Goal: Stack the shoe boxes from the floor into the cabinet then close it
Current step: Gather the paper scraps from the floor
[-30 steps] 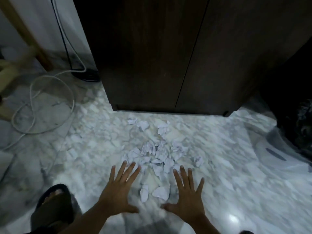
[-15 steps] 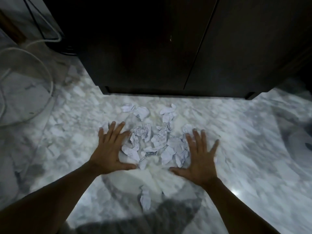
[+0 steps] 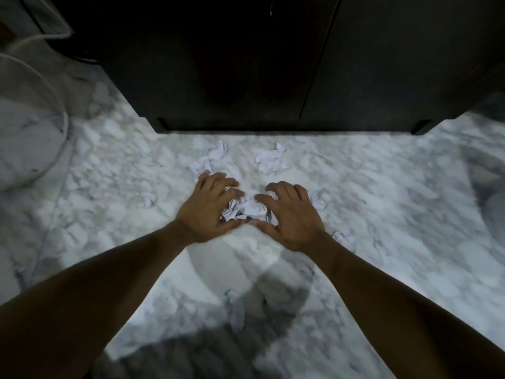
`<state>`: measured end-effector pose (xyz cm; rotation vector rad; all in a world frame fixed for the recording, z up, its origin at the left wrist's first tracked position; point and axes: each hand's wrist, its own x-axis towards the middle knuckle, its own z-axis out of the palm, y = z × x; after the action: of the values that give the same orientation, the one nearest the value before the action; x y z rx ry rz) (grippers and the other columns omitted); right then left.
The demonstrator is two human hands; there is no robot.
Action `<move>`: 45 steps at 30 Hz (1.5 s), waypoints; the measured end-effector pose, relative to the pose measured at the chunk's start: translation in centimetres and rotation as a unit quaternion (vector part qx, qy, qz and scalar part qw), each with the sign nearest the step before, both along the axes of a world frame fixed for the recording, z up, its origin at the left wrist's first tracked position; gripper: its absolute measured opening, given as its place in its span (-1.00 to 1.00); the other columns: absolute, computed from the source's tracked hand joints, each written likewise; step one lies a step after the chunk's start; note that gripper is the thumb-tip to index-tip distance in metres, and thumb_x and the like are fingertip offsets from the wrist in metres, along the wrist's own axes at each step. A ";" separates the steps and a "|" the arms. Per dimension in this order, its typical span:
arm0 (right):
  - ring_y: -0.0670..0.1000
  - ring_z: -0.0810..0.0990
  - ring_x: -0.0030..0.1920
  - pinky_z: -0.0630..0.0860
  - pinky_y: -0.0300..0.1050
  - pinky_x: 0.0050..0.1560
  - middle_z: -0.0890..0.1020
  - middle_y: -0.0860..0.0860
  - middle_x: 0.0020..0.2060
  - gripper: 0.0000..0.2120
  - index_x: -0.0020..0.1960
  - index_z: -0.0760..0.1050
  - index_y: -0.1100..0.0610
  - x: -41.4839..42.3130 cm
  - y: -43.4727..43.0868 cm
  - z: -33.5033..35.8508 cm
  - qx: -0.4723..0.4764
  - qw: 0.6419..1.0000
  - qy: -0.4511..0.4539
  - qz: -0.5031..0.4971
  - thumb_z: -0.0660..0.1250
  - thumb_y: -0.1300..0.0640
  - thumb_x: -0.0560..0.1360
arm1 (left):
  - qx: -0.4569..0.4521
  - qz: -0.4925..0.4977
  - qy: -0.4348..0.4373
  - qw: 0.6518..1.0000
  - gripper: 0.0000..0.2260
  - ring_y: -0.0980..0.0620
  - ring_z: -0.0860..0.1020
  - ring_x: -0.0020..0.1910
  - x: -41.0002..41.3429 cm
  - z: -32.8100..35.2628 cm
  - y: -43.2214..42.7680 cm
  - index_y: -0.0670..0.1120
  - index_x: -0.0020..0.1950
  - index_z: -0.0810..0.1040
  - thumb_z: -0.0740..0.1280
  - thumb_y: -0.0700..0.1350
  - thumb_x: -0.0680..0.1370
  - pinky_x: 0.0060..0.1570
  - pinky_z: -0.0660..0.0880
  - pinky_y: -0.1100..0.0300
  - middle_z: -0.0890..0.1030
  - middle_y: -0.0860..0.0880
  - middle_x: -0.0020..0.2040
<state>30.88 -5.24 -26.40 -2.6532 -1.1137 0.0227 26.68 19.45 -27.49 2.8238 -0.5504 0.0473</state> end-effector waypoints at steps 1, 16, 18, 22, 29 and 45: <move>0.12 0.46 0.21 0.35 0.07 0.19 0.52 0.03 0.18 -0.58 0.25 0.52 0.01 -0.1 -0.1 -0.1 0.014 1.000 -0.012 -0.002 0.22 -0.23 0.54 | -0.025 0.009 -0.012 1.000 -0.49 -0.20 0.41 0.28 -0.5 0.0 -0.3 -0.10 0.24 0.56 0.23 0.29 0.55 0.36 0.29 -0.17 0.53 -0.11 0.24; 0.11 0.53 0.22 0.62 0.11 -0.01 0.30 0.06 0.39 -0.41 0.49 0.34 0.00 4.5 2.1 2.0 0.135 0.969 0.124 -0.164 0.37 0.24 0.50 | -0.177 0.190 0.037 0.965 -0.42 -0.12 0.25 0.52 -4.3 -0.3 -2.4 -0.03 0.61 0.12 0.10 0.03 0.59 0.46 0.21 0.15 0.33 -0.15 0.49; 0.15 0.46 0.31 0.56 0.14 0.14 0.26 0.09 0.47 -0.44 0.53 0.29 -0.05 6.9 2.5 2.0 0.055 0.978 0.109 -0.168 0.27 0.19 0.57 | -0.173 0.179 0.030 0.968 -0.43 -0.16 0.35 0.44 -4.3 -0.2 -2.4 -0.04 0.59 0.18 0.14 -0.01 0.58 0.42 0.35 0.06 0.36 -0.14 0.43; 0.19 0.36 0.28 0.47 0.15 0.21 0.33 0.08 0.47 -0.46 0.48 0.38 -0.04 8.6 1.9 1.7 -0.042 0.991 0.101 -0.070 -0.02 0.01 0.54 | -0.154 0.156 0.006 0.976 -0.45 -0.18 0.40 0.25 -4.0 0.3 -2.5 -0.08 0.49 0.34 0.26 -0.08 0.48 0.26 0.47 -0.10 0.37 -0.14 0.33; 0.05 0.39 0.19 0.30 0.05 0.10 0.40 -0.14 0.37 -0.49 0.40 0.39 -0.13 3.0 -2.2 2.3 -0.010 0.993 0.117 0.020 0.05 -0.09 0.48 | -0.121 0.109 -0.010 0.987 -0.16 -0.16 0.42 0.29 -3.9 0.4 -2.2 -0.17 0.42 0.46 0.48 0.32 0.30 0.33 0.36 -0.13 0.47 -0.14 0.28; 0.31 -0.24 0.58 -0.08 0.50 0.47 -0.18 0.23 0.59 0.37 0.62 -0.23 0.05 0.8 -10.6 0.9 0.018 0.991 0.104 0.088 0.41 -0.55 0.13 | -0.100 0.068 0.149 0.981 0.16 -0.04 -0.19 0.62 1.3 2.0 0.5 0.12 0.62 -0.22 0.11 0.68 0.21 0.54 -0.17 -0.24 -0.12 0.02 0.65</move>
<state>31.72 -15.83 -25.47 -2.4454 -1.2590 0.3016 28.03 19.92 -25.51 2.6004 -0.2671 -0.2743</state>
